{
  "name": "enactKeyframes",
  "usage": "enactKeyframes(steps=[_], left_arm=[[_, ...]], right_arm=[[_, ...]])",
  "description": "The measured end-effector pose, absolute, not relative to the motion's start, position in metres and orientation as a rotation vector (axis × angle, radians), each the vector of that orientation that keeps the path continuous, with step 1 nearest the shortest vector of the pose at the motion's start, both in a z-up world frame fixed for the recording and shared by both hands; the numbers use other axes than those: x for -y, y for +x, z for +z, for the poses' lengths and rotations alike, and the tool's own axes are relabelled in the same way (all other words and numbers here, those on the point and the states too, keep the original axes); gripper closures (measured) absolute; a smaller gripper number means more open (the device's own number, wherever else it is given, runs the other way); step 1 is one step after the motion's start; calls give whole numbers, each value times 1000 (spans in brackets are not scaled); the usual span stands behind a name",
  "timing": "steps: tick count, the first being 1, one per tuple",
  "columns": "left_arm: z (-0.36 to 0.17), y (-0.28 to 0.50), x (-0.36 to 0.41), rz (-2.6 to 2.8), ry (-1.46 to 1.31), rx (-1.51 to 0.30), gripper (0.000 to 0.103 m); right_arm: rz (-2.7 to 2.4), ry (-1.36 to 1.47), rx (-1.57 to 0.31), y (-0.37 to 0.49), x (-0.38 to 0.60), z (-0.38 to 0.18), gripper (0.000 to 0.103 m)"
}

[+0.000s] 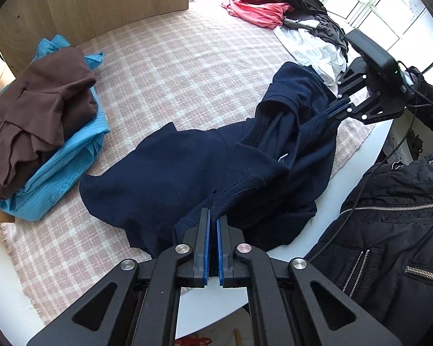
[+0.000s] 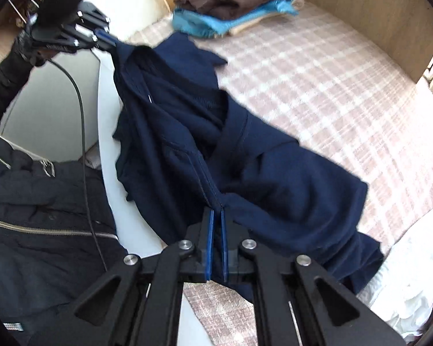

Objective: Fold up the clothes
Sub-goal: 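Pull the sweatshirt hem with the right gripper to straighten it while the left gripper holds, then lift the navy sweatshirt high with both grippers and hold it up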

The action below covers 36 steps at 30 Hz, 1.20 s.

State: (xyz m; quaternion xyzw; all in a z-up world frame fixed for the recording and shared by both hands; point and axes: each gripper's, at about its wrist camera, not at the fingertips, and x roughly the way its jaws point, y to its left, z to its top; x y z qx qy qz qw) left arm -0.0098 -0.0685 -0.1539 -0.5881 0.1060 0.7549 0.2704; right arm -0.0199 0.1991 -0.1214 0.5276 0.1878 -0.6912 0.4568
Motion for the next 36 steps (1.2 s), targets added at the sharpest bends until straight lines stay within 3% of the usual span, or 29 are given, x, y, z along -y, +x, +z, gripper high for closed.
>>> enactKeyframes(steps=[5,12,14,16,18,22,24,25,26,30,36], left_arm=[[-149,-40,66,2097,-1544,-308,100],[-197,-79,66,2057,-1671,-269,96],[-197,-78,73,2052,-1682,-233,87],[-190,-72,80,2048,-1673,-209,73],[-185,-69,85,2048,-1668,-219,64],[-189,-77,86,2021,-1696,-210,63],[-197,-82,80,1987,-1708,-186,63],[-200,-84,74,1968,-1710,-191,71],[-202,-85,67,1950,-1716,-208,97],[-199,-71,60,1926,-1700,-271,100],[-184,-24,103,1946,-1747,-102,100]], right_arm=[[-2029,1200,-320,-75,-233,-67,98],[-2003,1497,-351,-114,-255,-140,98],[-1974,1513,-284,-111,-264,-143,97],[-1947,1515,-210,-114,-271,-140,79],[-1923,1498,-171,-115,-268,-136,70],[-1863,1513,-160,-124,-255,-136,65],[-1845,1515,-198,-128,-241,-140,64],[-1828,1518,-215,-129,-237,-141,64],[-1812,1520,-232,-131,-234,-143,64],[-1766,1531,-273,-141,-224,-152,61],[-1681,1532,-204,-149,-210,-158,61]])
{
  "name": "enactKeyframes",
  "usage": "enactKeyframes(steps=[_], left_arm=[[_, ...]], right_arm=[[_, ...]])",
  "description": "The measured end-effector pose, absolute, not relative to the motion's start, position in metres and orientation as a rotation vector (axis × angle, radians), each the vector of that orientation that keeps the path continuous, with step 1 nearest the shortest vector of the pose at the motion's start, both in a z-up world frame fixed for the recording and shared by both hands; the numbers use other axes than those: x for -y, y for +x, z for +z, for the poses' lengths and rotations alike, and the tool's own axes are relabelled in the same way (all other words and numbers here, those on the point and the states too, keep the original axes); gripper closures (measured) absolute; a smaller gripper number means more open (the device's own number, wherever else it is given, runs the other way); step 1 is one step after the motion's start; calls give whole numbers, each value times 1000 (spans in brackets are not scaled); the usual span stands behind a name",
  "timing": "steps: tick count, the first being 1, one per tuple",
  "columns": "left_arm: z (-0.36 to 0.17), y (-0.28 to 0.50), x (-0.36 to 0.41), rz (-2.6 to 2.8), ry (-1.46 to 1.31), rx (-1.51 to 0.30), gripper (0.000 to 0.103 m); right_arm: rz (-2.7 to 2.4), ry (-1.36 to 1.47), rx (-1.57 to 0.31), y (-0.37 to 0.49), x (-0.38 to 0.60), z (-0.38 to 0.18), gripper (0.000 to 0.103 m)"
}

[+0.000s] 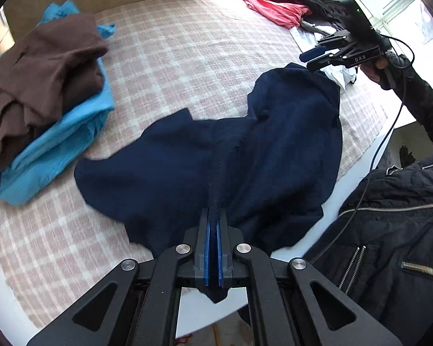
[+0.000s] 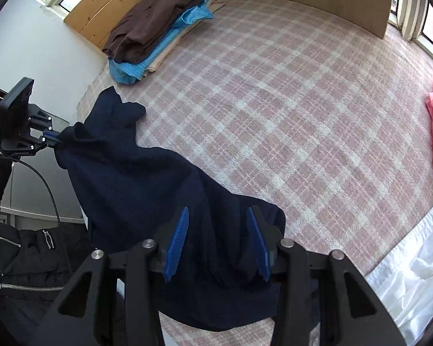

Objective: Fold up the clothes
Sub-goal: 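Lift the navy sweatshirt high with both grippers and hold it up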

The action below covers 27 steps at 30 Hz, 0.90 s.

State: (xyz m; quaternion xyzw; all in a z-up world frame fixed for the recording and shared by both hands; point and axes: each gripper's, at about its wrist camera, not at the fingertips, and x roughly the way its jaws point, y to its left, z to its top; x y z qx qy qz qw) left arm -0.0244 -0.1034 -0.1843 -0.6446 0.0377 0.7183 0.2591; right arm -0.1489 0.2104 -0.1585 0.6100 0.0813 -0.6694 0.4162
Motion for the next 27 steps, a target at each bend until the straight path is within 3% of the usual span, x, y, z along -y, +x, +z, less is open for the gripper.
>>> enactKeyframes(steps=[6,21,23,24,25,27], left_arm=[[-208,5,121,1926,-1846,4,100],[-215,4,118,1942,-1873,15,100],[-212,2,117,1959,-1870,8,100],[-209,1,116,1975,-1863,-3,100],[-205,0,116,1995,-1857,-12,100],[-192,-4,112,2078,-1826,-55,100]], right_arm=[[-1536,1479,-277,-139,-172,-156,61],[-1322,1508,-416,-141,-115,-188,61],[-1322,1467,-446,-127,-116,-181,69],[-1349,1449,-469,-121,-120,-174,89],[-1375,1430,-492,-114,-123,-167,98],[-1435,1384,-489,-104,-134,-147,98]])
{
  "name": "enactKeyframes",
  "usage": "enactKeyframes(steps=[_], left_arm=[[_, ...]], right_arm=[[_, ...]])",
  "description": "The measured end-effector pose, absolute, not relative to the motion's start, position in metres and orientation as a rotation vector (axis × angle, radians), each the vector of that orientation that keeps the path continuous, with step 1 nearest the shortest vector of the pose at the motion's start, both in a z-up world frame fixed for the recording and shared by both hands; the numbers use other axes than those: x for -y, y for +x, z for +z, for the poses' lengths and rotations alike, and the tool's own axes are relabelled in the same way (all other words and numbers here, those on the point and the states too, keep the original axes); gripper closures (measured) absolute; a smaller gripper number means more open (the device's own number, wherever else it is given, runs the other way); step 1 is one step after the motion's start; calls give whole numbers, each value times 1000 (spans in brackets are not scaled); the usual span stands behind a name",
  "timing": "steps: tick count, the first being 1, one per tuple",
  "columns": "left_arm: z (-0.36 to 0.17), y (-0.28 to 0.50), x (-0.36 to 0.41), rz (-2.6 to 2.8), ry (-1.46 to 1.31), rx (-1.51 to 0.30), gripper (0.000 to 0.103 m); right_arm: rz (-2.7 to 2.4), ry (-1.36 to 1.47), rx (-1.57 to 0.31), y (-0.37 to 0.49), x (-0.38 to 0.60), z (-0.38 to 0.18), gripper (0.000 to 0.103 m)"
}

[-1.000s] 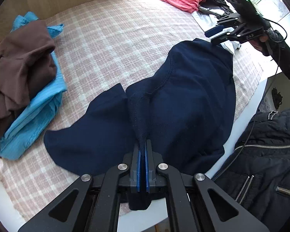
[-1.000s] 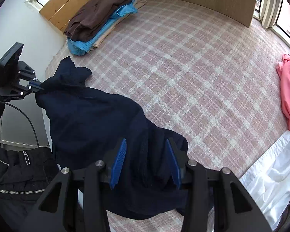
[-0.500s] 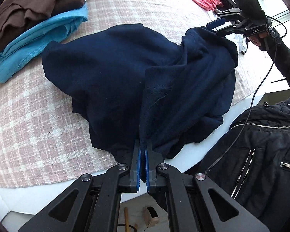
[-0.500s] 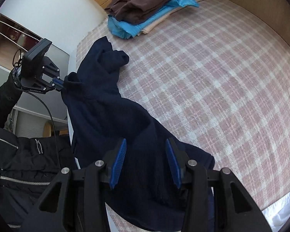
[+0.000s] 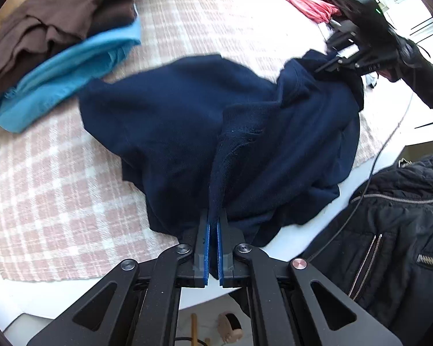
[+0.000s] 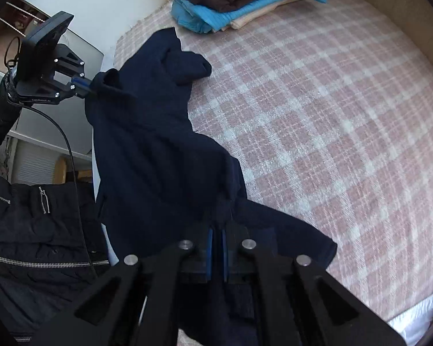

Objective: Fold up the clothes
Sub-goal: 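Lift the navy sweatshirt high with both grippers and hold it up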

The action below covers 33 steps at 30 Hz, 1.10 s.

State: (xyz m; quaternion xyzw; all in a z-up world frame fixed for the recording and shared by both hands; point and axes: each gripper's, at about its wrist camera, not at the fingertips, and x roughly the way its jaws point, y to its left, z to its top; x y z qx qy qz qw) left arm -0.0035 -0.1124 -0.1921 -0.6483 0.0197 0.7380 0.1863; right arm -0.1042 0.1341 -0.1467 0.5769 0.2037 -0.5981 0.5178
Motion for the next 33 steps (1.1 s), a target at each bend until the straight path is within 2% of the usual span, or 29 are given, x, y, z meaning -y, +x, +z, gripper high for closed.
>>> enactKeyframes(steps=[4,8,15,18,22,26,28,30,33], left_arm=[[-141,-19,94,2299,-1659,-197,100],[-66,-49,70,2468,-1404,-350,100],[119,-96,45,2725,-948,-568,100],[210,-91,37,2814,-728,-599,100],[305,-59,26,2902,-470,-649,100],[368,-17,35,2935,-312,-631,100],[385,5,38,2939,-216,-617,100],[385,10,38,2932,-206,-603,100],[373,-4,38,2876,-334,-561,100]], right_arm=[[-1662,1270,-471,-98,-165,-81,99],[-1991,1070,-508,-101,-197,18,99],[-2421,700,-548,-93,-236,216,99],[-2547,552,-534,-74,-244,298,99],[-2670,349,-600,-30,-241,385,99],[-2754,211,-625,9,-237,444,99],[-2775,155,-625,23,-238,453,99],[-2777,207,-608,20,-239,449,99],[-2788,293,-582,11,-243,442,99]])
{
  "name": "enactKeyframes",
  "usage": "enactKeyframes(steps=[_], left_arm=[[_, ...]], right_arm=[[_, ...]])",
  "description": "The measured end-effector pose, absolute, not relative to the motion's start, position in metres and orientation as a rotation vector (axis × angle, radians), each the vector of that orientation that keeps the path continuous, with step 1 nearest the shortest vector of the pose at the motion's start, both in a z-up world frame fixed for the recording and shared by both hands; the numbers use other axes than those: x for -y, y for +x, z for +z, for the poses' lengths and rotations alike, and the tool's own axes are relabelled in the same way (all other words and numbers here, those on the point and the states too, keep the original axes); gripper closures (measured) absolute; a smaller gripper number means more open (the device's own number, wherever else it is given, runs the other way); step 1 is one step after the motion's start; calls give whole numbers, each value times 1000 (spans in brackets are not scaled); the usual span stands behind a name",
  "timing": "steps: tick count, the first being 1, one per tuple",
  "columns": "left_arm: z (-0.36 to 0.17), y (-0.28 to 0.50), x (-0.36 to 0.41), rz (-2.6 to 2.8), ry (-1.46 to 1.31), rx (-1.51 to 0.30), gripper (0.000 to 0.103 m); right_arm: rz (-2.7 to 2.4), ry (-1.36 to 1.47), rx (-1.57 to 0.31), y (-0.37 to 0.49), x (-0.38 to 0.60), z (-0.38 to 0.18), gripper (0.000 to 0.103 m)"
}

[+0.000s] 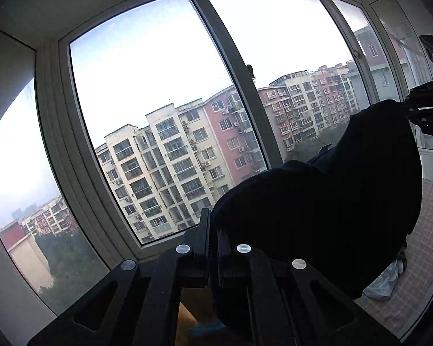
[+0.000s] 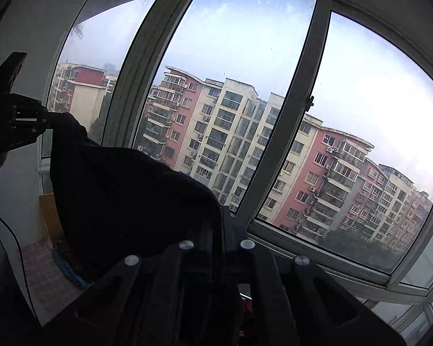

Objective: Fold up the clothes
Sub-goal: 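Lift the navy sweatshirt high with both grippers and hold it up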

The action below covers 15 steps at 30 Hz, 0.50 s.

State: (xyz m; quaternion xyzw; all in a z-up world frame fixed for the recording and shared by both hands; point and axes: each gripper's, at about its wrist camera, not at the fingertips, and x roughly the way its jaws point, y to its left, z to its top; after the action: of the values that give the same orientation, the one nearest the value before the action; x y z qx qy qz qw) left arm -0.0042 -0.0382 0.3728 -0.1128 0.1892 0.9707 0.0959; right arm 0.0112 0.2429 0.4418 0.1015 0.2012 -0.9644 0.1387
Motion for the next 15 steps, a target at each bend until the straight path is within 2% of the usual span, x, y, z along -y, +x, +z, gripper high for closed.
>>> enactKeyframes(steps=[4,10,15], left_arm=[[375,6,28,2868,-333,-612,100],[420,53,21,2863,-204,-628,100],[430,45,18,2861,-179,-707,99]], right_arm=[[-2824,266,-574,19,-248,449,99],[-2882,123,-582,50,-263,477,99],[-2894,134,-609,44,-268,473,99]])
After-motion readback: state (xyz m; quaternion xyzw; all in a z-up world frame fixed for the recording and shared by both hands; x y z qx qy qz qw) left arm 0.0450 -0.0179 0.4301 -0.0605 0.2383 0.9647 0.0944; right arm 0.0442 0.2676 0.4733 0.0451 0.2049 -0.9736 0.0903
